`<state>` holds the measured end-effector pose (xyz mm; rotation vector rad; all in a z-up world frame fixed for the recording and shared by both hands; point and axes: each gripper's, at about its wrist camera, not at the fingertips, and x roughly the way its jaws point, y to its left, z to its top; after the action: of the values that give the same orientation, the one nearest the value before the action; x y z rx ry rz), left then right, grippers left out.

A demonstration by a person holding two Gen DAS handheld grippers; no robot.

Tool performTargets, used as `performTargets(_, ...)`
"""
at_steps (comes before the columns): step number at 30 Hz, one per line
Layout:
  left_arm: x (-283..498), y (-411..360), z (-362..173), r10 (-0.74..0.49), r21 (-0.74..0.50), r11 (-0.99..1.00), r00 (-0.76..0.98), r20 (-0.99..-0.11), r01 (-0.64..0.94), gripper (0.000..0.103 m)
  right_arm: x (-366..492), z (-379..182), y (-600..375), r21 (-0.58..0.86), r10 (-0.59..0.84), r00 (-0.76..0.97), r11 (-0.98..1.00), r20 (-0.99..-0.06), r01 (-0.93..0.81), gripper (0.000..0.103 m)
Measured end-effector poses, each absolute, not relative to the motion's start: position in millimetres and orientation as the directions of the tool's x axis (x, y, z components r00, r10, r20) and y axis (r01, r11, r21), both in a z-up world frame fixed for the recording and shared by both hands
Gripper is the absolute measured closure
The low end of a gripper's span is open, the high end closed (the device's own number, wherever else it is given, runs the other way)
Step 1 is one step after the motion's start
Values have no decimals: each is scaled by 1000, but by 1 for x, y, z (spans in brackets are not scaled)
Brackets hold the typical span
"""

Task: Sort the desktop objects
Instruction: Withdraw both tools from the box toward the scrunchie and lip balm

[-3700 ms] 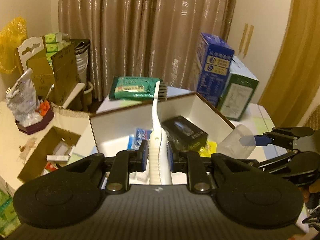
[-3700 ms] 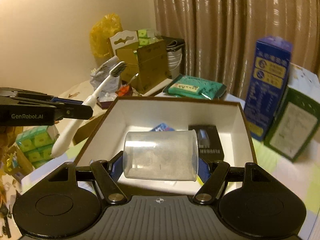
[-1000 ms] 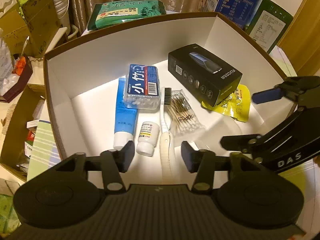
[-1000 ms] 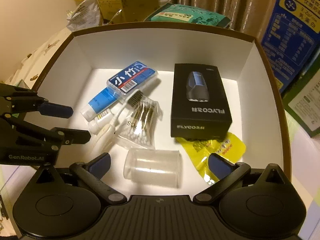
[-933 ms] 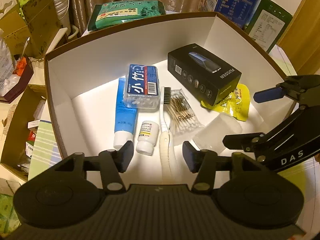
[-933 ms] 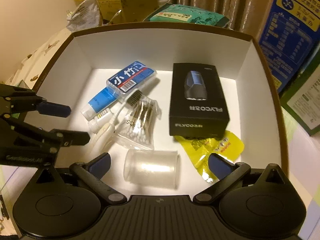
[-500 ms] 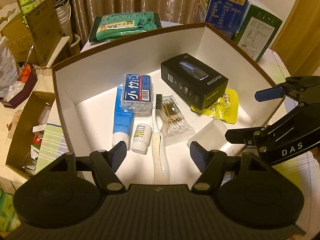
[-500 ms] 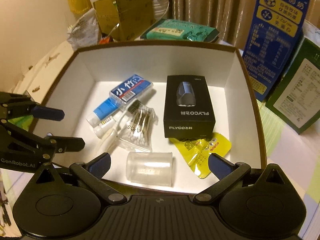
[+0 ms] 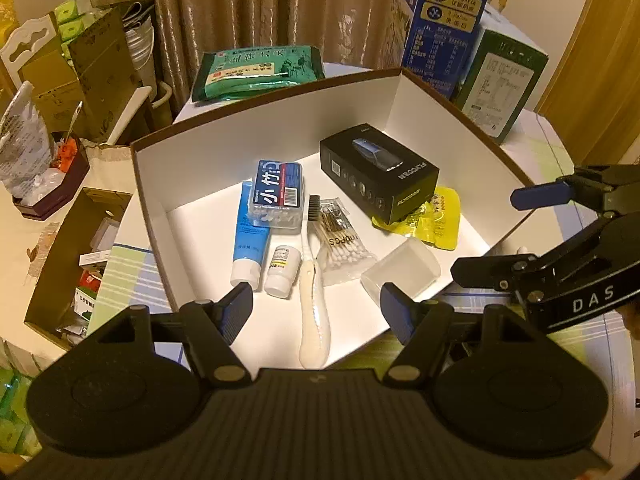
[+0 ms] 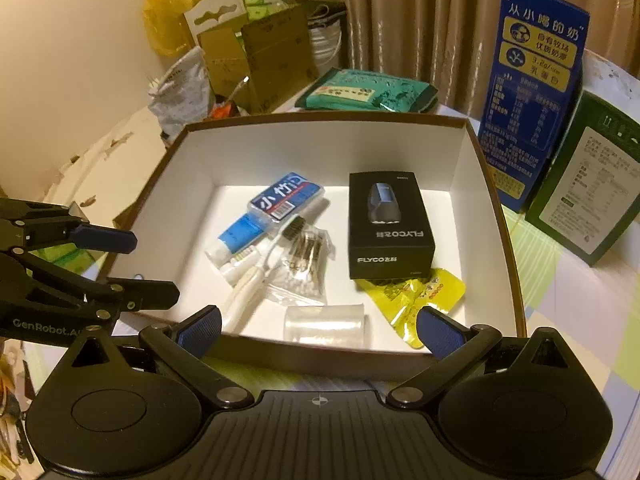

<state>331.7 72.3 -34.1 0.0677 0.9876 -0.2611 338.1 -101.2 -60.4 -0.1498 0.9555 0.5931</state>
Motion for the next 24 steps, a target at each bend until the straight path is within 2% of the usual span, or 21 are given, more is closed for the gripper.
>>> performTargets(12, 282, 76, -17, -178, -55, 972, 570, -802, 226, 35, 284, -48, -117, 143, 436, 489, 838, -756, -526, 2)
performTargets(16, 260, 77, -16, -188, -64, 971, 572, -799, 229, 30, 265, -47, -126, 170, 453, 492, 839, -743, -516, 2)
performTargets(24, 224, 80, -18, -163, -56, 978, 578, -800, 199, 29, 228, -51, -141, 183, 446, 502, 854, -741, -487, 2)
